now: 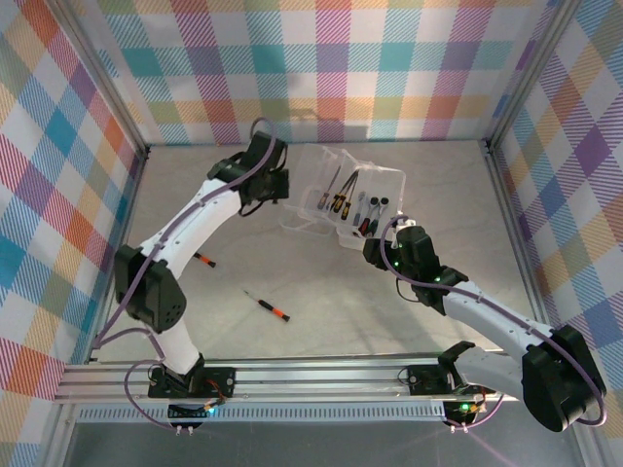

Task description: Pack the tool kit

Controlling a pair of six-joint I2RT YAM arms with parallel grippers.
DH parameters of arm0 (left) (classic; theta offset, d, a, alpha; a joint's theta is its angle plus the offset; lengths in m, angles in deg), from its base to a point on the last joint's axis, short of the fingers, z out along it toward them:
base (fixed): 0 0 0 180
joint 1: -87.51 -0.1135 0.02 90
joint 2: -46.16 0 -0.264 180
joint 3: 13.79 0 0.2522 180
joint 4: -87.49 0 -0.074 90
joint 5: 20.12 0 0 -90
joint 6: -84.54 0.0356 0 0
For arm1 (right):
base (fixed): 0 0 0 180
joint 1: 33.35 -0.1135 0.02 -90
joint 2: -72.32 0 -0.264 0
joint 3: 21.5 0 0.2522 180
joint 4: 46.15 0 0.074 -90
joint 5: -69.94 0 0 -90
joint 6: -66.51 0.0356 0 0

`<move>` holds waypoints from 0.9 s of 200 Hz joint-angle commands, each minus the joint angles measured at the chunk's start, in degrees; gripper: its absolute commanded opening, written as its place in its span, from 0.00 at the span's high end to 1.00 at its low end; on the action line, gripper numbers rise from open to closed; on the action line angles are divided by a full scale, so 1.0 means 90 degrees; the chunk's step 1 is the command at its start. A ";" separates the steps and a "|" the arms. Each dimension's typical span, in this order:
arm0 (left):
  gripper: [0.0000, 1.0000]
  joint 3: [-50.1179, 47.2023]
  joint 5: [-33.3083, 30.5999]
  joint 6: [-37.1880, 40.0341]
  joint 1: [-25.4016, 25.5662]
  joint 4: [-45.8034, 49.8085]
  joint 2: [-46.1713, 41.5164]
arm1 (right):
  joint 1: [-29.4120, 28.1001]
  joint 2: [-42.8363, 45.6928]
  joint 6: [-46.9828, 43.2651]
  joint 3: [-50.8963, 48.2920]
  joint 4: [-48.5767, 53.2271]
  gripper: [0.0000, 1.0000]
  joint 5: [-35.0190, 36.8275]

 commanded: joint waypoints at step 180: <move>0.89 0.3733 0.0391 0.0765 0.0848 0.1616 0.3227 | -0.0020 0.0428 -0.0064 0.0021 0.0146 0.51 0.0189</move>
